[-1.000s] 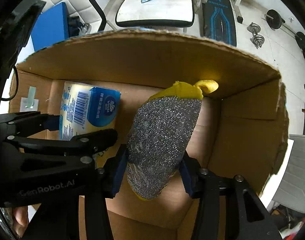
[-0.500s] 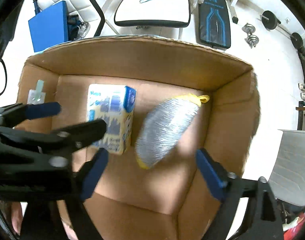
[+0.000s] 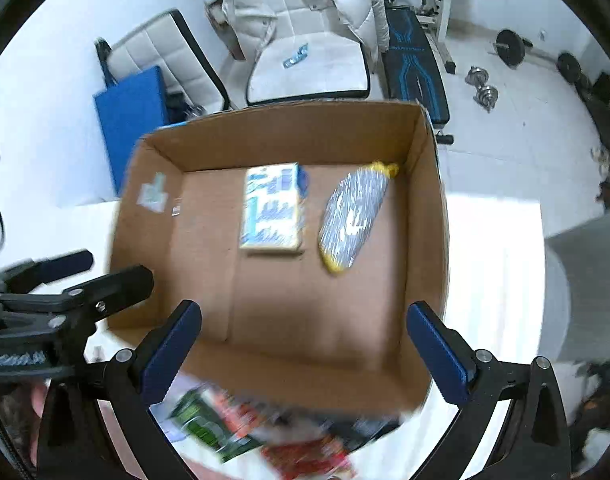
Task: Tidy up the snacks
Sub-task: 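Grasp the green snack bag with the left gripper while the right grasps the red candy bag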
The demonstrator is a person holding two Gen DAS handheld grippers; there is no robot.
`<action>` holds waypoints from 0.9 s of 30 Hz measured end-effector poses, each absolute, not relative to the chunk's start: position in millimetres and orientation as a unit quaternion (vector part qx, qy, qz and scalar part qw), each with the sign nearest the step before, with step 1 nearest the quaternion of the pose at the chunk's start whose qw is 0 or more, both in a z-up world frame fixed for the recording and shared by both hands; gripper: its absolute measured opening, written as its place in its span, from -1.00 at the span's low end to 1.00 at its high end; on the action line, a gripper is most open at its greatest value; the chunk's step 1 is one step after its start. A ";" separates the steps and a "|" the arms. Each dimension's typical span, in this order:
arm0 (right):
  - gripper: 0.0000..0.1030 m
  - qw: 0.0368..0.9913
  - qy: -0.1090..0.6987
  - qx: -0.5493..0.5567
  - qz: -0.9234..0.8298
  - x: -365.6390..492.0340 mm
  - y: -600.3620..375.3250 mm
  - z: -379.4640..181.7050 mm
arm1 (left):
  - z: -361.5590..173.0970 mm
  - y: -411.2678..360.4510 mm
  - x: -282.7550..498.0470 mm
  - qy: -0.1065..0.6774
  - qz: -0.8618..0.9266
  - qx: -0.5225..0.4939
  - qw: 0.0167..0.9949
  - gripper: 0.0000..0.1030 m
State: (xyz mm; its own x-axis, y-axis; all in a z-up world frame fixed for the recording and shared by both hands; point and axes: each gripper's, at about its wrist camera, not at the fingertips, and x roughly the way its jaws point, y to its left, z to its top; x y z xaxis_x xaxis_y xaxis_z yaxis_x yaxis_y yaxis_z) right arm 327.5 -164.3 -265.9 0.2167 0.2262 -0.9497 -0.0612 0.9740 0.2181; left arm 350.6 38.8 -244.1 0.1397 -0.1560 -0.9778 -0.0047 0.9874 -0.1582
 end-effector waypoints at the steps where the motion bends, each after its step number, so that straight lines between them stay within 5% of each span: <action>1: 1.00 0.775 0.619 0.083 0.093 310.1 -165.8 -261.6 | -241.6 44.7 339.5 0.649 -0.042 -0.065 0.757 0.97; 6: 1.00 0.760 0.633 0.116 0.094 225.8 -178.7 -277.1 | -248.0 83.7 257.1 0.641 0.022 -0.082 0.763 0.97; 10: 1.00 0.699 0.682 0.209 0.047 158.0 -204.9 -339.1 | -304.6 109.1 191.5 0.694 0.037 -0.168 0.699 0.95; 14: 0.88 0.640 0.714 0.283 0.003 126.6 -213.8 -398.3 | -354.1 105.4 165.7 0.729 0.039 -0.235 0.642 0.65; 20: 0.85 0.601 0.699 0.386 -0.039 117.1 -211.6 -451.7 | -393.0 81.8 169.0 0.756 0.031 -0.249 0.605 0.62; 25: 0.20 0.609 0.712 0.347 -0.042 127.3 -200.9 -456.9 | -416.0 67.4 182.9 0.768 0.043 -0.240 0.593 0.62; 27: 0.14 0.614 0.727 0.306 -0.026 128.1 -196.8 -453.6 | -428.5 59.9 188.8 0.777 0.049 -0.222 0.587 0.62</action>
State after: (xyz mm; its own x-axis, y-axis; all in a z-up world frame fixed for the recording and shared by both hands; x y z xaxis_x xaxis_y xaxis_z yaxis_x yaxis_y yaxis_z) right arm 128.1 -196.8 -453.6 -0.0593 0.4129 -0.9089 0.4777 0.8112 0.3373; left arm 188.8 60.0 -428.5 -0.2124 -0.2876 -0.9339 -0.4025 0.8966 -0.1846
